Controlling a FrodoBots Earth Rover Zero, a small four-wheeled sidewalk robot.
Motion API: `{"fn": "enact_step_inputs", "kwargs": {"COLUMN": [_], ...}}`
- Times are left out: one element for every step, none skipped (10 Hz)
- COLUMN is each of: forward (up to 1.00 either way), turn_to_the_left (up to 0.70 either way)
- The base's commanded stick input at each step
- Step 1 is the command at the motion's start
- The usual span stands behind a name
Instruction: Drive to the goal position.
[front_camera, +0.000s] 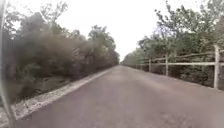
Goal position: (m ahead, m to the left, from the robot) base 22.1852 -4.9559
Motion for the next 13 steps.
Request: {"fn": "enact_step_inputs", "kwargs": {"forward": [0.70, 0.70, 0.70, 0.70, 0.70, 0.70, 0.70, 0.70, 0.70, 0.70, 0.70, 0.70, 0.70], "turn_to_the_left": [0.00, 0.00, 0.00, 0.00, 0.00, 0.00, 0.00, 0.00, 0.00, 0.00, 0.00, 0.00, 0.00]}}
